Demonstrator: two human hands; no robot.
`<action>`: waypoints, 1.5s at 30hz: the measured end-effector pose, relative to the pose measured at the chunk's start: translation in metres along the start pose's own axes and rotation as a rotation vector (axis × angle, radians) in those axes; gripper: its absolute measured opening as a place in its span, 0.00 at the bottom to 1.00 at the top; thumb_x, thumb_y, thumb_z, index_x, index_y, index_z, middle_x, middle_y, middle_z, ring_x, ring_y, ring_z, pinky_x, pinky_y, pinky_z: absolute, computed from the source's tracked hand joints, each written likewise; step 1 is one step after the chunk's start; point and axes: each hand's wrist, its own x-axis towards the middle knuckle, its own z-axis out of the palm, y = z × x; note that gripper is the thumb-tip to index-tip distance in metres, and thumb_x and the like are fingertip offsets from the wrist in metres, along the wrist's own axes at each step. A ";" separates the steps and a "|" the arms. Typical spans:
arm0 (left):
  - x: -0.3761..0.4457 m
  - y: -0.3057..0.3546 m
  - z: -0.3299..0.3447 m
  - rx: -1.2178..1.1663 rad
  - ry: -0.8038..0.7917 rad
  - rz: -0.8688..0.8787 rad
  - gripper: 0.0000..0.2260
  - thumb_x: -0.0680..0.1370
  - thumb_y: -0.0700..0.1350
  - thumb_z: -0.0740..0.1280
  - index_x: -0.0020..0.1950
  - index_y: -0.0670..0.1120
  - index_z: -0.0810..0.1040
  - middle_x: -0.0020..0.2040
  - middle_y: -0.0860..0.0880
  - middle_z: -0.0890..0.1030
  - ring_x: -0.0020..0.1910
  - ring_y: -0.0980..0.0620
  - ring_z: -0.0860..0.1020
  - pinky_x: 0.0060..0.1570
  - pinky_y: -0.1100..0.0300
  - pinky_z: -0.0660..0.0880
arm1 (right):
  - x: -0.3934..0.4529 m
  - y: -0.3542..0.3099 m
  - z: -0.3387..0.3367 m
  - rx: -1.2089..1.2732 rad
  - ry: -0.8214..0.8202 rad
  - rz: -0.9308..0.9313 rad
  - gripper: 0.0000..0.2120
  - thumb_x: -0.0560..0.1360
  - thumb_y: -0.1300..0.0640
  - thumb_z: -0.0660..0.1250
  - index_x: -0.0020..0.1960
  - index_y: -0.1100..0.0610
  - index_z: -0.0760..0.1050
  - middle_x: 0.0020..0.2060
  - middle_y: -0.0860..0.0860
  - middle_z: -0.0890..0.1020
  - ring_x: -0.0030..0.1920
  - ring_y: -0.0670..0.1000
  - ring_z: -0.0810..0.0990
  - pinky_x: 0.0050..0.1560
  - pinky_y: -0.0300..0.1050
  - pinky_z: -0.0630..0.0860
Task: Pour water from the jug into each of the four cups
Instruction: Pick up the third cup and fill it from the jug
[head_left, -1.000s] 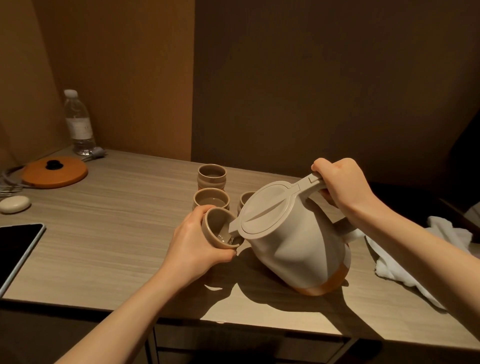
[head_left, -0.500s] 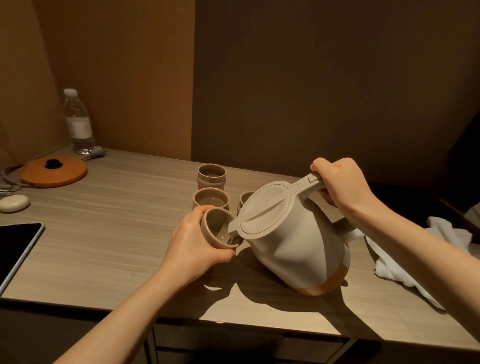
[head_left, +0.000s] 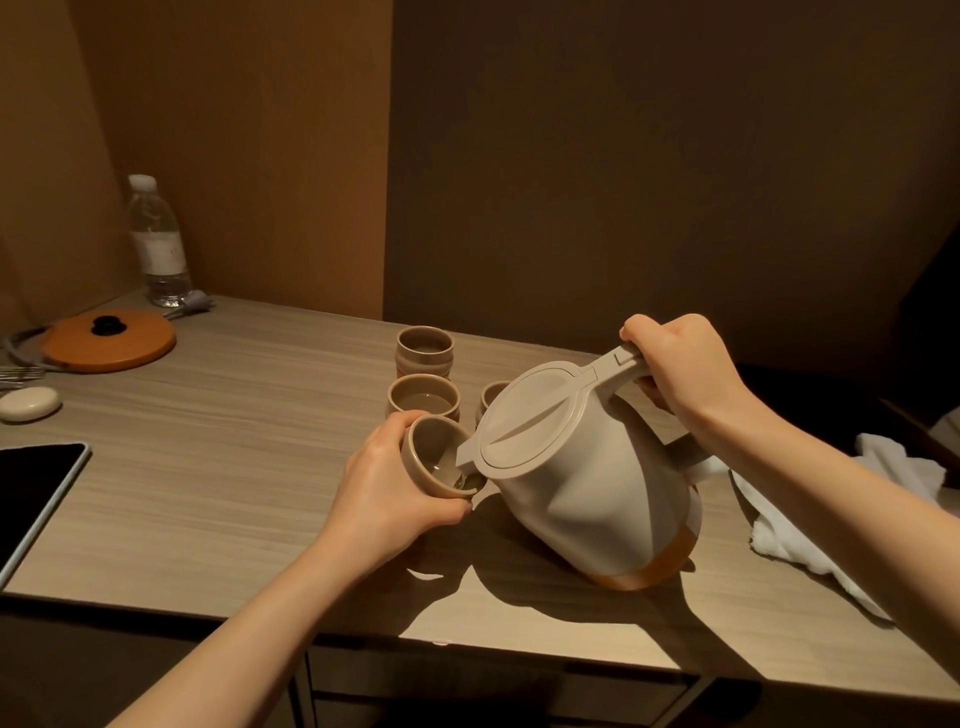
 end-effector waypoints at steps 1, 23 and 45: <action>0.000 0.000 0.000 -0.001 0.001 -0.001 0.40 0.56 0.50 0.83 0.65 0.55 0.69 0.59 0.55 0.76 0.58 0.55 0.74 0.53 0.61 0.72 | 0.000 0.000 0.000 -0.002 0.000 -0.001 0.24 0.77 0.55 0.60 0.23 0.59 0.68 0.21 0.53 0.70 0.27 0.50 0.69 0.32 0.44 0.65; -0.001 -0.001 -0.001 -0.019 -0.001 -0.022 0.40 0.56 0.51 0.82 0.65 0.56 0.69 0.59 0.55 0.76 0.58 0.55 0.74 0.54 0.60 0.73 | 0.002 0.000 0.003 -0.002 0.000 -0.006 0.24 0.76 0.55 0.61 0.22 0.58 0.69 0.18 0.49 0.70 0.27 0.52 0.70 0.34 0.45 0.67; -0.001 -0.003 -0.001 -0.020 -0.007 -0.071 0.41 0.56 0.51 0.83 0.65 0.53 0.70 0.58 0.55 0.77 0.57 0.55 0.75 0.55 0.59 0.74 | 0.003 -0.004 0.005 -0.049 -0.032 -0.020 0.22 0.77 0.54 0.60 0.26 0.62 0.72 0.25 0.56 0.74 0.31 0.53 0.73 0.37 0.47 0.69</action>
